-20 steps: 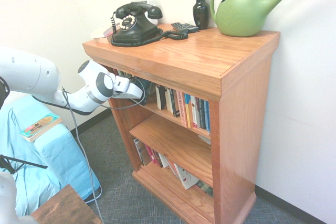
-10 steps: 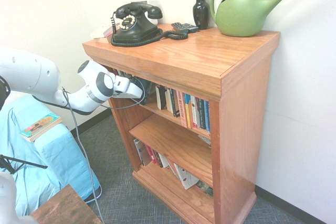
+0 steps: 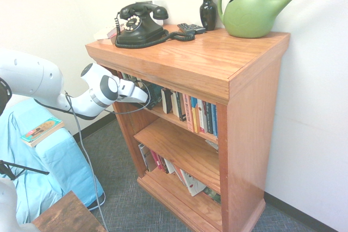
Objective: Put the book on the shelf
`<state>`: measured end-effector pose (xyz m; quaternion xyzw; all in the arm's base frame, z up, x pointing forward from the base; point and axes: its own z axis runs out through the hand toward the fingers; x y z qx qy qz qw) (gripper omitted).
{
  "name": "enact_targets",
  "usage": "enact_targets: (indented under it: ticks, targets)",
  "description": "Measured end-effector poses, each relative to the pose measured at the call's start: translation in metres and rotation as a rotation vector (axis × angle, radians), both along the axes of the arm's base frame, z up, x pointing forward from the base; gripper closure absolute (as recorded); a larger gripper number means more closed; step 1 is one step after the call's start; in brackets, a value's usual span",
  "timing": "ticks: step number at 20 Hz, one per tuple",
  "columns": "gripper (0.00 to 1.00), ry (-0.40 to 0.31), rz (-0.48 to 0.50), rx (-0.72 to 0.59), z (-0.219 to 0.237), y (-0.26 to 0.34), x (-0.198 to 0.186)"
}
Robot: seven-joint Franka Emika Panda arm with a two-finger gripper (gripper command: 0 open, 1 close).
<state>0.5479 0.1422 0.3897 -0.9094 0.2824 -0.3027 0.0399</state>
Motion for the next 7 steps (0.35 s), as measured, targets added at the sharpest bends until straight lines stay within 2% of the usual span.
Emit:
enact_targets:
  ticks: [3, 7]
  targets:
    - [0.00, 0.030, -0.004, -0.007, -0.006, -0.002, -0.018]
    - [0.00, 0.070, -0.013, -0.038, -0.005, -0.012, -0.069]
